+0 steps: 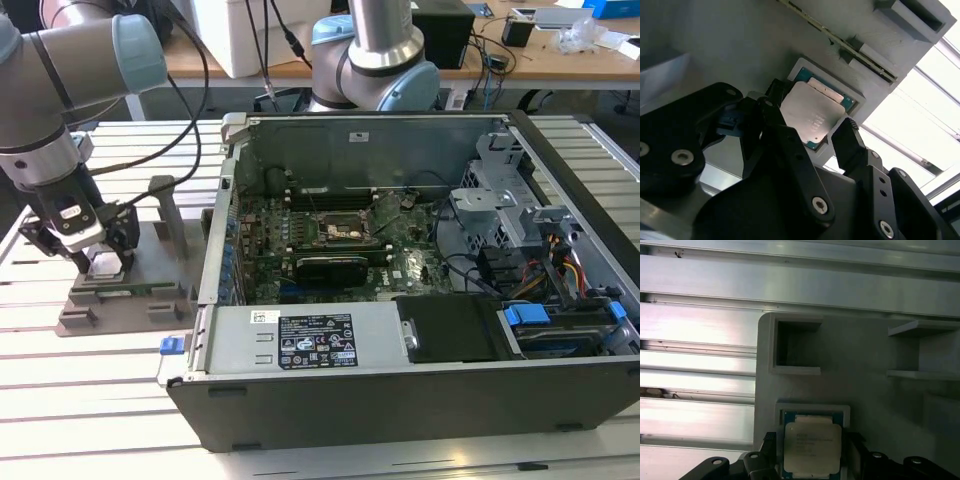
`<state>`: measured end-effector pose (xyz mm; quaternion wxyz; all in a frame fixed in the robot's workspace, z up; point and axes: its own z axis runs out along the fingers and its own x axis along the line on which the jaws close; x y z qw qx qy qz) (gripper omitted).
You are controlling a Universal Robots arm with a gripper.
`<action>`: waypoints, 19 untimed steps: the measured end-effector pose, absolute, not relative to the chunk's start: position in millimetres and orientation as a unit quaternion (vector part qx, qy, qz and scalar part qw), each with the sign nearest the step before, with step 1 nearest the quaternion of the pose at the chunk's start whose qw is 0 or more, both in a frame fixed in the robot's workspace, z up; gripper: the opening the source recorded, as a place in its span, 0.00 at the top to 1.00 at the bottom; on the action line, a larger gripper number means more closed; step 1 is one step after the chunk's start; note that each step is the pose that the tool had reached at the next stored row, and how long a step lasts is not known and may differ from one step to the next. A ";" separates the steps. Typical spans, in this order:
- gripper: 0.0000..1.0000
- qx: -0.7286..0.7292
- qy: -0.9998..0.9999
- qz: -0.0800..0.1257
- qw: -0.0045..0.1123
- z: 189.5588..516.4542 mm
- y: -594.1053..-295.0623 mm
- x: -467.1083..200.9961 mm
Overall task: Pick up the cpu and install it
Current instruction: 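Pick up the cpu and move it towards the insertion slot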
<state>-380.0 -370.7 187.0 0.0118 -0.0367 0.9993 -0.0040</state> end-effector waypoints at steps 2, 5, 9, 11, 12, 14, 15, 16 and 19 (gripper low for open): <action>0.34 -0.037 0.999 -0.004 0.012 186.4 -370.7 -380.0; 0.35 -0.037 0.999 -0.004 0.012 186.3 -370.7 -380.0; 0.45 -0.037 0.999 -0.003 0.012 186.3 -370.7 -380.0; 0.45 -0.037 0.999 -0.003 0.012 186.3 -370.7 -380.0; 0.45 -0.037 0.999 -0.003 0.012 186.3 -370.7 -380.0; 0.45 -0.037 0.999 -0.003 0.012 186.3 -370.6 -380.0; 0.45 -0.037 0.999 -0.003 0.012 186.3 -370.7 -380.0; 0.45 -0.037 0.999 -0.003 0.012 186.3 -370.7 -380.0; 0.45 -0.037 0.999 -0.003 0.012 186.3 -370.7 -380.0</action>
